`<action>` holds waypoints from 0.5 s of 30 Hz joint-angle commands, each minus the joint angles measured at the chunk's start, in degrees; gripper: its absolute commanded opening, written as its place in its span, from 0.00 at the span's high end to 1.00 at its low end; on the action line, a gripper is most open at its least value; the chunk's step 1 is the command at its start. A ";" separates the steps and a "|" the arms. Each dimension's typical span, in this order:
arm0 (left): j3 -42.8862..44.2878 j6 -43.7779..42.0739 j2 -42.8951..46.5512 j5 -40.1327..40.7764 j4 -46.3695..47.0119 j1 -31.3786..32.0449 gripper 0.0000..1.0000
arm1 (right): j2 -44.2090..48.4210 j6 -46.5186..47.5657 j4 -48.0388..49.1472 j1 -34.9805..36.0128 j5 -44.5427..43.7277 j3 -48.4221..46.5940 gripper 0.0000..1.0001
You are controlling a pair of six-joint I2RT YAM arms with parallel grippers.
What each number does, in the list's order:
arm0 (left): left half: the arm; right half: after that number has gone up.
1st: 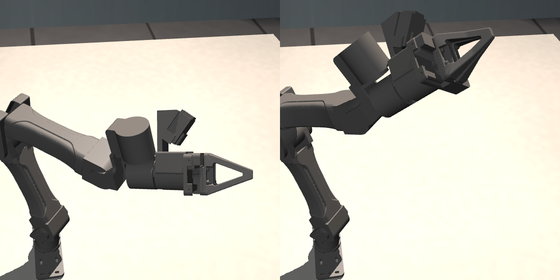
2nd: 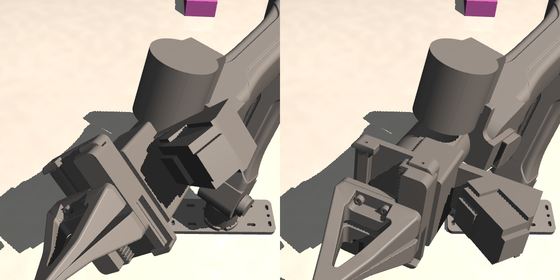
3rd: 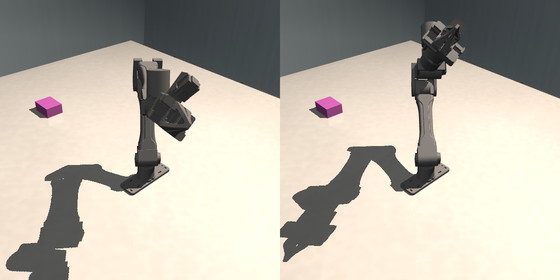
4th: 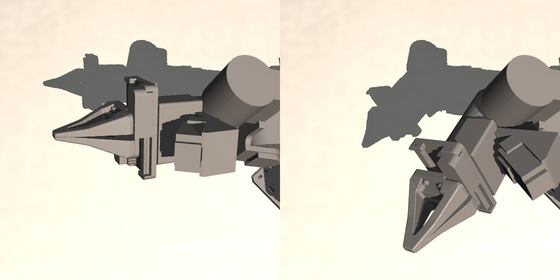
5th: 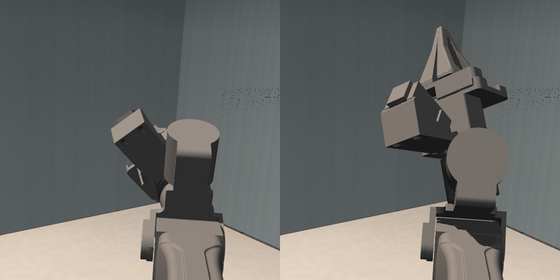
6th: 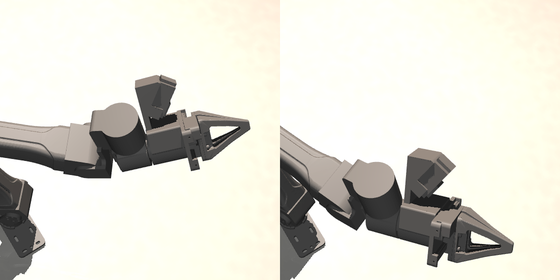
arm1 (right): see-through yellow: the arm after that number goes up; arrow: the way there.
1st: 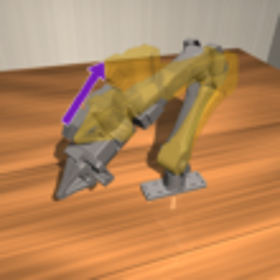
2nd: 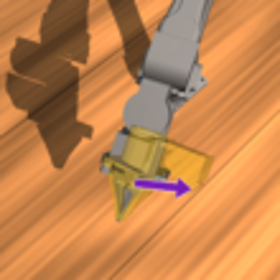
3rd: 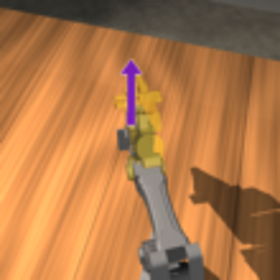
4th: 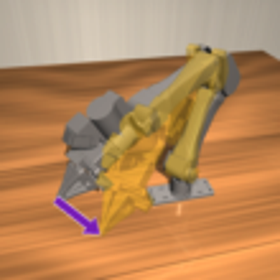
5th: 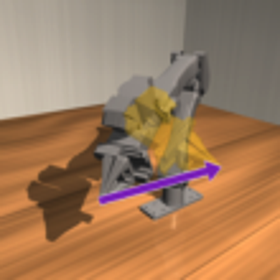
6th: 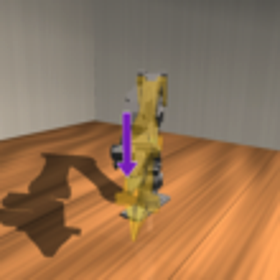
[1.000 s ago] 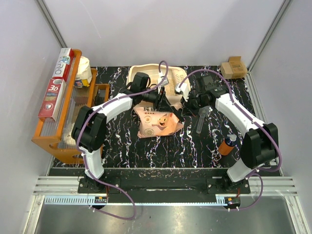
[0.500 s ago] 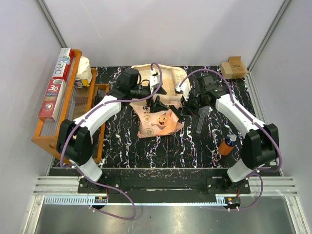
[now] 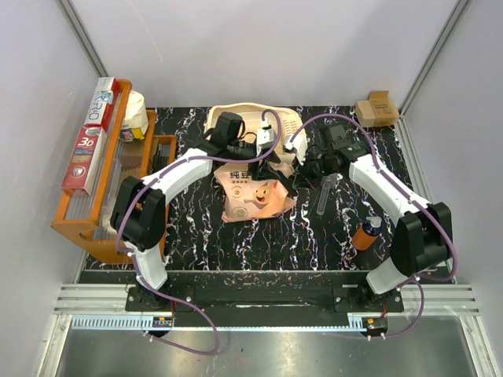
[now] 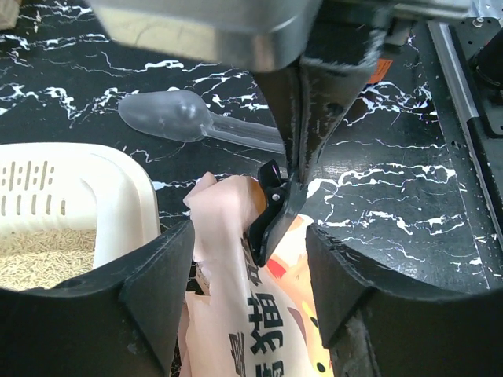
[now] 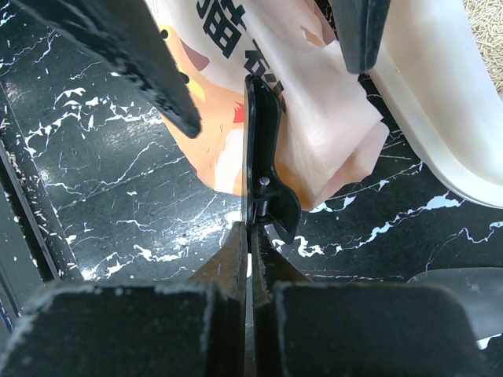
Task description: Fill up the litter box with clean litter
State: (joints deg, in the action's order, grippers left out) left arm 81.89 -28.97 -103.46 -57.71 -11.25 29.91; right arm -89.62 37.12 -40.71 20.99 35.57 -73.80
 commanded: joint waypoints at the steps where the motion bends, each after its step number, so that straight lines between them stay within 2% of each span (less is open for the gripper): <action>1: 3.37 2.68 -2.36 -3.63 2.19 0.15 0.39 | 2.44 -1.00 1.86 0.36 0.02 -0.03 1.00; 15: 3.90 6.56 -5.44 -8.12 -0.27 0.85 0.66 | 1.38 -2.58 2.83 0.28 -0.15 -0.56 1.00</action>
State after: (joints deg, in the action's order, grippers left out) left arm 83.57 -24.36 -108.12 -60.84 -12.08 29.91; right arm -89.60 35.44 -40.14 20.99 35.48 -73.78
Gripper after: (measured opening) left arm 0.376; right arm 0.011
